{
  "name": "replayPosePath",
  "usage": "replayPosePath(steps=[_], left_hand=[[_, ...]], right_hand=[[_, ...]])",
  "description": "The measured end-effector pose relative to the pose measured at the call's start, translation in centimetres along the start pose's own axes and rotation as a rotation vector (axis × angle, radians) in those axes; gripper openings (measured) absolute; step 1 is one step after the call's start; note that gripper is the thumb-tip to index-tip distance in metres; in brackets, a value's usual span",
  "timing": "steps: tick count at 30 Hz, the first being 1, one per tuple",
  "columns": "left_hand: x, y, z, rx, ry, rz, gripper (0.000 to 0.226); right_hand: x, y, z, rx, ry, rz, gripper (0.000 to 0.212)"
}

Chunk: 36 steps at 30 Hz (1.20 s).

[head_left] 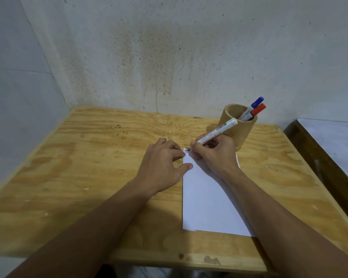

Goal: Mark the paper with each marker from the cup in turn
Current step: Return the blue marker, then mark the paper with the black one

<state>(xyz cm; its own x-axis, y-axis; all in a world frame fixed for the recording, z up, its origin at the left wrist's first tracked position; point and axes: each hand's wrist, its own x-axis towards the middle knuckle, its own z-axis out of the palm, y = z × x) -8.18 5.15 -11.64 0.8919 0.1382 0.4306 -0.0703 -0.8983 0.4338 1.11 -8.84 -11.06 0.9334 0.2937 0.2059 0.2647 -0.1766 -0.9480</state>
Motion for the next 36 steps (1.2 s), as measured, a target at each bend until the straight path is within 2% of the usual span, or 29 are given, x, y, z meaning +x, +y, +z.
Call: replayPosePath(steps=[24, 29, 33, 36], left_hand=[[-0.1, 0.1, 0.0, 0.014, 0.005, 0.007, 0.039], [0.0, 0.3, -0.1, 0.016, 0.009, 0.009, 0.039], [0.2, 0.2, -0.7, -0.12, 0.194, -0.073, 0.033], [1.0, -0.5, -1.2, -0.123, 0.166, -0.216, 0.031]], right_hand=[[0.0, 0.2, 0.0, -0.051, -0.026, 0.002, 0.009], [-0.2, -0.2, -0.1, 0.009, 0.023, 0.006, 0.01], [-0.4, -1.3, -0.4, 0.207, 0.071, 0.038, 0.017], [-0.3, -2.0, -0.8, 0.252, 0.072, 0.038, 0.013]])
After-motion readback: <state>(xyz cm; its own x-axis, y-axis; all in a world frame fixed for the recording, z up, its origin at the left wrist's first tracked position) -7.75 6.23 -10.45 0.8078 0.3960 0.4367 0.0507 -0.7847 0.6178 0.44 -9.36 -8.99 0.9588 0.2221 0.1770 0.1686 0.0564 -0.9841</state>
